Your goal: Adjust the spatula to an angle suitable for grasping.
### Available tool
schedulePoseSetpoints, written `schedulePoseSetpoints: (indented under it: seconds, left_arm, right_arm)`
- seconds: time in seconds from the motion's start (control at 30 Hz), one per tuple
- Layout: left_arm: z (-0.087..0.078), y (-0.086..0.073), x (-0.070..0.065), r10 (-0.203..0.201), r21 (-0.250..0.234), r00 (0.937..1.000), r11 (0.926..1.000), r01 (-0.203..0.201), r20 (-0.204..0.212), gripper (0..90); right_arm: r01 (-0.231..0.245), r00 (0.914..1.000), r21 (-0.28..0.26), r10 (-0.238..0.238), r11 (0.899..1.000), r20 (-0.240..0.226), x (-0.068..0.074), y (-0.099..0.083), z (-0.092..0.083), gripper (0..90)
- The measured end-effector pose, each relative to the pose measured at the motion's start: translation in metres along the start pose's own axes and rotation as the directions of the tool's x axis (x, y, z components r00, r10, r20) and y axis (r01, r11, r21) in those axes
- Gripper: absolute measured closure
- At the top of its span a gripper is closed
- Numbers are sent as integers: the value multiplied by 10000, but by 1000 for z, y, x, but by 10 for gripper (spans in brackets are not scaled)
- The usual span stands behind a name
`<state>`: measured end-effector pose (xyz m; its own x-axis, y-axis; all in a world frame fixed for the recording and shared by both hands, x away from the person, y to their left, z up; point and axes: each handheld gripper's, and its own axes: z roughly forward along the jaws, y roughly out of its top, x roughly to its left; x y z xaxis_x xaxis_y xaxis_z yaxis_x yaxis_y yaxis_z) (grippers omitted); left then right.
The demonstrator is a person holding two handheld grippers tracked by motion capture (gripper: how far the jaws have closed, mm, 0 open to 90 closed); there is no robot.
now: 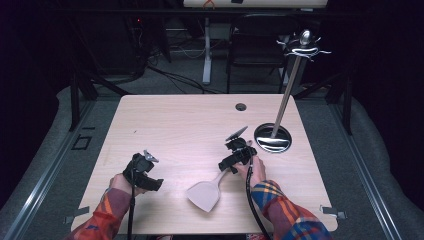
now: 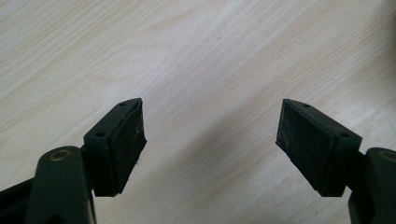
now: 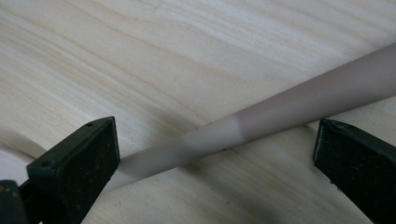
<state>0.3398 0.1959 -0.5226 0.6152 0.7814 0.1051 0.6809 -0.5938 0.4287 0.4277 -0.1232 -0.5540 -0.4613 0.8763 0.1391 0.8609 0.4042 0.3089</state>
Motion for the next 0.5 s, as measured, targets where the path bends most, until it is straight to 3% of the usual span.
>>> schedulePoseSetpoints:
  seconds: [0.1, 0.13, 0.5]
  left_arm:
    - [0, 0, 0, 15, 28, 10000, 10000, -15, 25, 239]
    - [0, 0, 0, 24, 26, 10000, 10000, -24, 29, 241]
    - [1, -1, -1, 26, 83, 10000, 10000, -27, 89, 257]
  right_arm:
    - [351, 9987, 12, -351, 9994, 374, 8, 1, 2, 17]
    - [529, 9961, -130, -518, 9985, 713, 15, 1, 4, 26]
    - [1249, 9884, 12, -1245, 9922, 868, 24, 1, 0, 120]
